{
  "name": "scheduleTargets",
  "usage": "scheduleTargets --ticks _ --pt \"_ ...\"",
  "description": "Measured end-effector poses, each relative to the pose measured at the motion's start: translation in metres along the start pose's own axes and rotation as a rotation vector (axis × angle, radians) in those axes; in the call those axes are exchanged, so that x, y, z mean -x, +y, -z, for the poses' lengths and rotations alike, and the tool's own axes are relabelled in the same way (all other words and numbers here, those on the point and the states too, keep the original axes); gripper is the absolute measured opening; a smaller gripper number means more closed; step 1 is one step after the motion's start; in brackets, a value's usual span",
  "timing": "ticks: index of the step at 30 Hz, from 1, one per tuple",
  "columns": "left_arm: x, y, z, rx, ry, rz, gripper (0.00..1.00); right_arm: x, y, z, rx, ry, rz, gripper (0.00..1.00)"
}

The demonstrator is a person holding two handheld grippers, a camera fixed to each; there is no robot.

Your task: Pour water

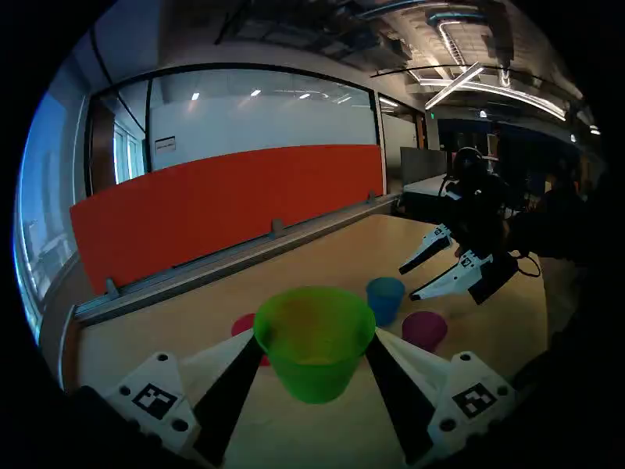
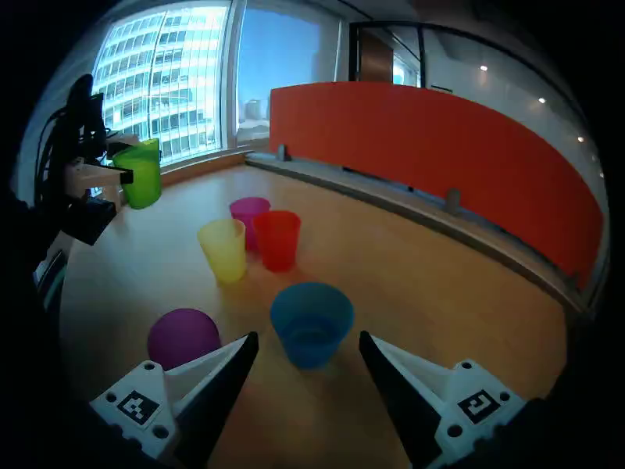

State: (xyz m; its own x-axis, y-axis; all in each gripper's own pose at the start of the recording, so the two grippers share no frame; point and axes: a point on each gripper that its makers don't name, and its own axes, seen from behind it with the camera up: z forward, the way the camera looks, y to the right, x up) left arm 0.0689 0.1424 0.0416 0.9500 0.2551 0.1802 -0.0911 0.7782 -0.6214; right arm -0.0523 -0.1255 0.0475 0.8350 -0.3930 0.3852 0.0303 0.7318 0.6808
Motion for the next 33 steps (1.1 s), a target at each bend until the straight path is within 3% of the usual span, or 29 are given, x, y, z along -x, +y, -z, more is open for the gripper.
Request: scheduleTargets --ticks 33 --pt "-0.009 -0.007 0.015 -0.021 0.032 0.005 0.87 0.005 0.002 -0.053 0.004 -0.074 0.006 0.97"
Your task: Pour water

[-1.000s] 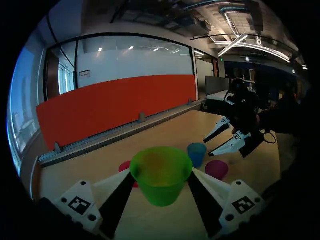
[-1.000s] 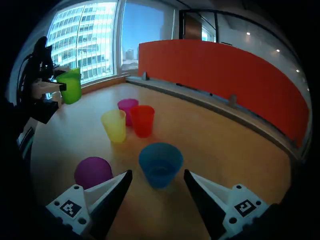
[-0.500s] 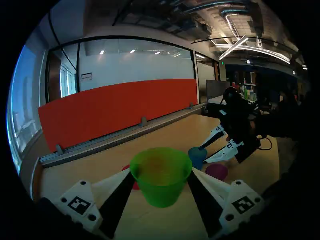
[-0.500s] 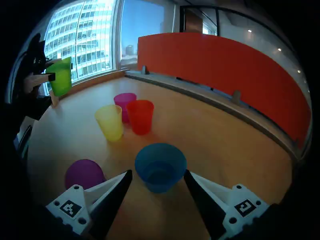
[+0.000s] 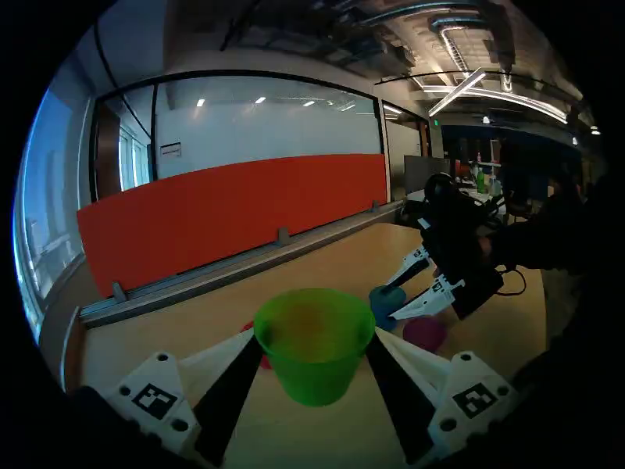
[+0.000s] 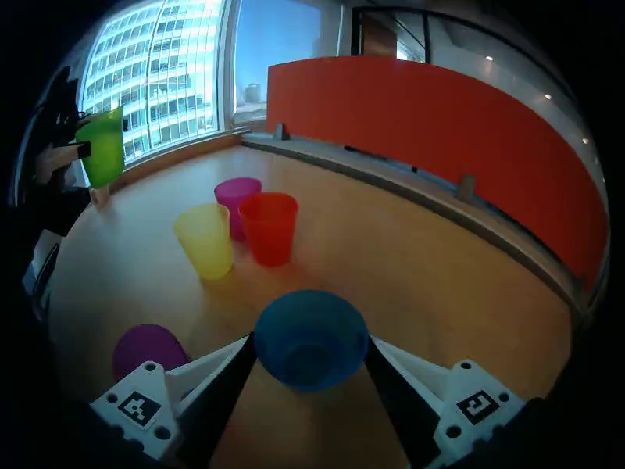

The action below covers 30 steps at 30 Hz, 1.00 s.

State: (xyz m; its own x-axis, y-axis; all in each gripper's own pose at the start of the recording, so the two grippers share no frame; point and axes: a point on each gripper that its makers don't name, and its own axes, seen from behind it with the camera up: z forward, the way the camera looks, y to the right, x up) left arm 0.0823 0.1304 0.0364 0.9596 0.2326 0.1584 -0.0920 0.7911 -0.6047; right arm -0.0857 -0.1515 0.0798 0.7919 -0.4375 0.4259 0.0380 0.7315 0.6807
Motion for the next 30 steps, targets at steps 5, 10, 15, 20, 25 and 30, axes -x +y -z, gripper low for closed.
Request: scheduleTargets --ticks 5,10,15,20,25,30 --pt "0.002 0.000 0.000 0.000 -0.002 -0.001 0.87 0.000 0.001 -0.001 0.004 0.002 0.001 0.93" --pt "0.003 0.001 0.000 0.002 -0.005 -0.002 0.87 -0.001 0.000 0.000 -0.005 0.018 -0.008 0.92" --pt "0.004 0.003 -0.001 0.008 -0.006 -0.001 0.87 -0.004 0.002 0.006 -0.005 0.037 -0.030 0.91" --pt "0.003 0.004 -0.002 0.007 -0.002 -0.002 0.87 -0.015 0.005 0.021 0.009 0.070 -0.027 0.91" --pt "0.001 0.005 -0.002 0.003 0.007 -0.002 0.87 -0.035 0.005 0.042 0.020 0.119 -0.023 0.91" --pt "0.000 0.007 -0.001 0.000 0.015 0.004 0.87 -0.058 0.002 0.066 0.026 0.179 -0.022 0.91"
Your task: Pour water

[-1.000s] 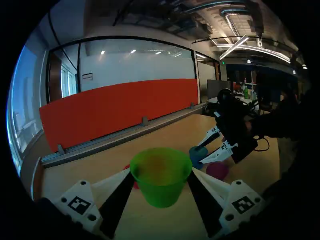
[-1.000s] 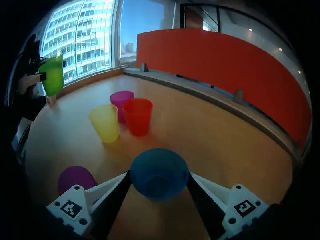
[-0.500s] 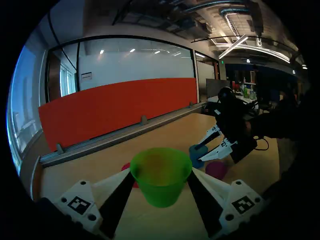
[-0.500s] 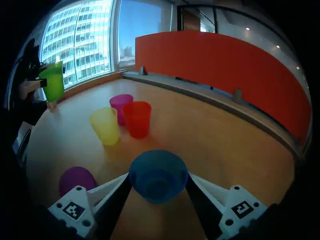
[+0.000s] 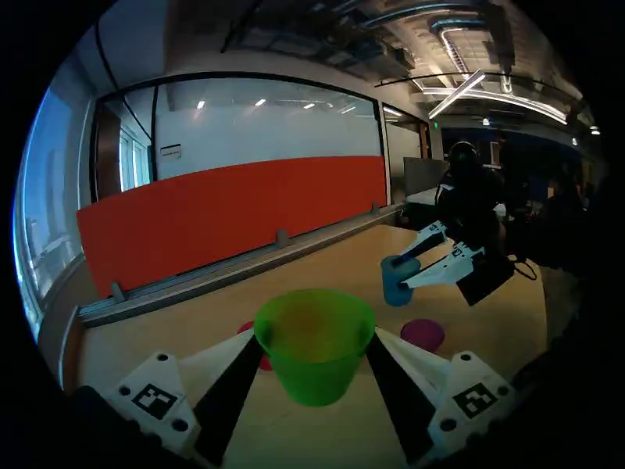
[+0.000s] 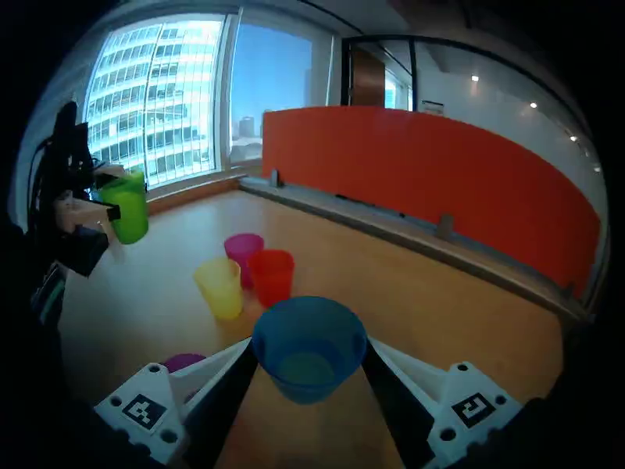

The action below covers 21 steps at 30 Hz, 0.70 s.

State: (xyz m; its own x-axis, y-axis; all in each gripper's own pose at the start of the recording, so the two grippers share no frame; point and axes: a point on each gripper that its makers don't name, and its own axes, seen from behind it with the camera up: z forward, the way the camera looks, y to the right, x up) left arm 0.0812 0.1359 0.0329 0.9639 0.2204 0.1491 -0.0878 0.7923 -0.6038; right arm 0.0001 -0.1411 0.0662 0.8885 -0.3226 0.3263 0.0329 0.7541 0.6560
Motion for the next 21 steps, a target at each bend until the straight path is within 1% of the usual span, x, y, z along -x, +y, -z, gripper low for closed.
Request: scheduleTargets --ticks 10,15,21 --pt "-0.008 0.009 0.002 0.013 0.042 0.018 0.87 -0.046 -0.014 0.033 -0.001 0.108 0.027 0.91" --pt "-0.011 0.015 0.002 0.022 0.064 0.026 0.87 -0.064 -0.019 0.045 0.003 0.151 0.050 0.91" --pt "-0.020 0.023 0.004 0.039 0.108 0.028 0.87 -0.079 -0.026 0.057 0.007 0.206 0.063 0.91"
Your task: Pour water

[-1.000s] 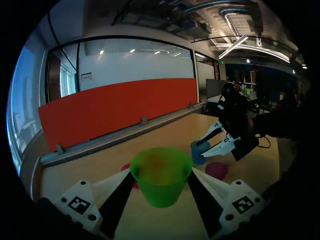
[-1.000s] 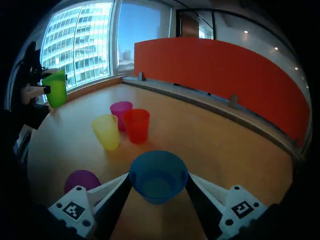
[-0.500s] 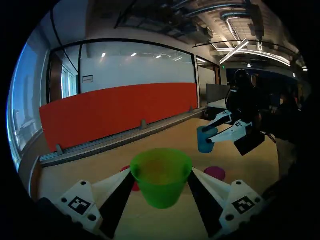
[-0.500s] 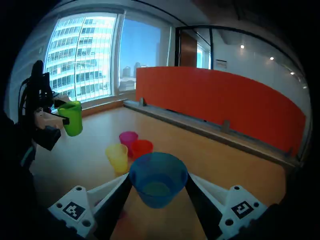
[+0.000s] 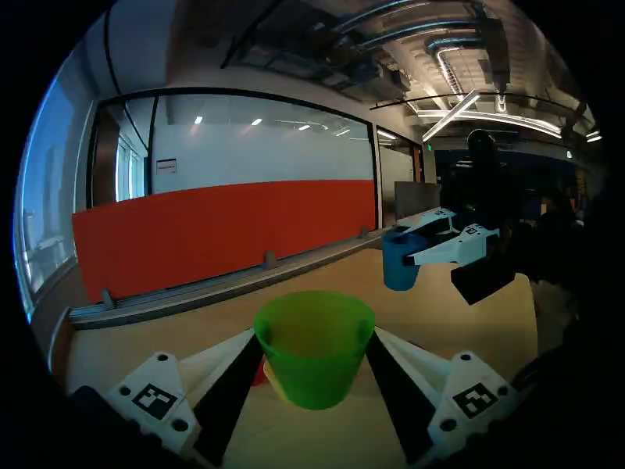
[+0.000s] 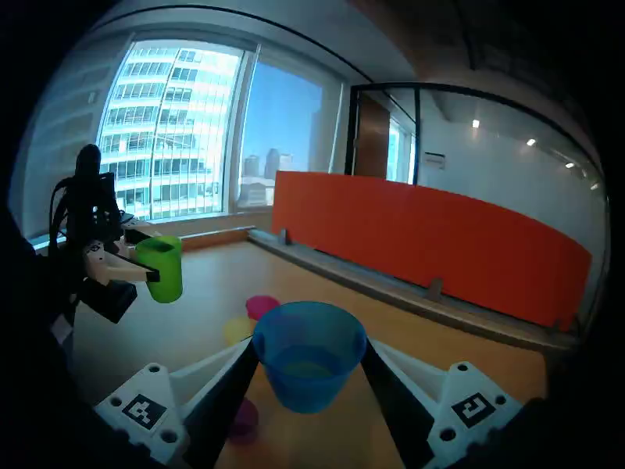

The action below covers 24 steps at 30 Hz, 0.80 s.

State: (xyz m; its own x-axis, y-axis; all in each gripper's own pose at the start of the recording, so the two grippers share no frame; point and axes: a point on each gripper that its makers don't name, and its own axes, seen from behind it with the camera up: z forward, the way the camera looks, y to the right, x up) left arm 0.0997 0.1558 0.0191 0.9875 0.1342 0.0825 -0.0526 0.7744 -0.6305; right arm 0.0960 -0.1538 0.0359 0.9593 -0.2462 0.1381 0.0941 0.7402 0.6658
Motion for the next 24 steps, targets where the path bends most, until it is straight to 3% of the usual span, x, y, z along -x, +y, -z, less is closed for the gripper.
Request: scheduleTargets --ticks 24 --pt "-0.012 0.012 -0.001 0.047 0.036 0.009 0.87 -0.046 -0.018 0.015 -0.002 0.143 0.045 0.91"
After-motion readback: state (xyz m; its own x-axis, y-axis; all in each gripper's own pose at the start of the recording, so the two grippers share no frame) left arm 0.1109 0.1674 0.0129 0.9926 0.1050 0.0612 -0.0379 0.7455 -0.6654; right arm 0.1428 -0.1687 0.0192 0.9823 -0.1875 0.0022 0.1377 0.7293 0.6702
